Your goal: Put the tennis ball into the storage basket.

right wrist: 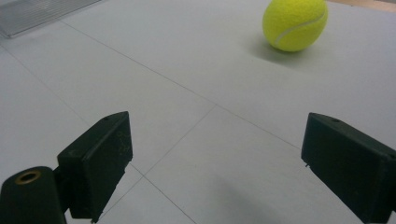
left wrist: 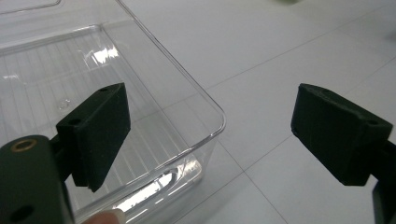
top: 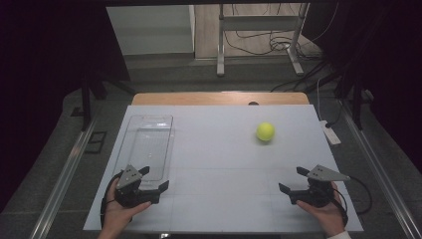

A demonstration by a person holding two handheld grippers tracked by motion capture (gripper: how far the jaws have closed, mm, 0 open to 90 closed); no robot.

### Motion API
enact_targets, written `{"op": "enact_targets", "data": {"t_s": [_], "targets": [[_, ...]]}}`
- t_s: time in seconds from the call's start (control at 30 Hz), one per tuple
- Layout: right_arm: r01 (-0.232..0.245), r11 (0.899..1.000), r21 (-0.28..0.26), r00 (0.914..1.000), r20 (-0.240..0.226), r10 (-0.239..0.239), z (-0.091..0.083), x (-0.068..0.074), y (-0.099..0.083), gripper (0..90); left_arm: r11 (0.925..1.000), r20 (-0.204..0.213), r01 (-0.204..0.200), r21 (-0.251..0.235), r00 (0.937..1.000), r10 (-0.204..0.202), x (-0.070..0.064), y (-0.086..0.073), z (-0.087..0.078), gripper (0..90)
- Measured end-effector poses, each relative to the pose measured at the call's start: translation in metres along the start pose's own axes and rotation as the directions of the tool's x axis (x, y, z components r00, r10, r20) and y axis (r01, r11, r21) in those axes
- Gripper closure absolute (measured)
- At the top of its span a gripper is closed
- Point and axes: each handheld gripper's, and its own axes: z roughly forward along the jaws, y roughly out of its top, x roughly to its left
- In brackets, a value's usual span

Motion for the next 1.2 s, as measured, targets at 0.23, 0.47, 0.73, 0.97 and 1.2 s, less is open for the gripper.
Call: {"op": "enact_targets", "data": {"t_s": [0.23,0.47,0.73,0.97,1.2], "targets": [[-0.006,1.0,-0.004,0.9999,-0.009,0.006,0.001,-0.001,-0.001,9.5,1.0,-0.005,0.008,0.002,1.0,-0.008,-0.002,0.007,0.001,13.3],[-0.011,1.0,-0.003,0.9999,-0.008,0.011,0.0,-0.001,-0.003,9.7,0.9999,0.011,0.003,0.01,0.9999,-0.003,-0.006,0.013,0.003,13.4],[-0.014,1.0,-0.001,0.9999,-0.008,0.014,0.001,-0.001,-0.004,9.8,0.9997,0.04,-0.017,0.017,0.9991,0.017,-0.012,0.022,0.006,13.5],[-0.013,1.0,0.003,0.9999,-0.005,0.013,0.002,-0.001,-0.005,9.8,0.9995,0.055,-0.028,0.015,0.9981,0.027,-0.015,0.029,0.009,13.5],[-0.013,1.0,0.005,0.9999,-0.003,0.013,0.001,-0.001,-0.005,9.8,0.9994,0.061,-0.03,0.017,0.9977,0.029,-0.015,0.032,0.012,13.5]]}}
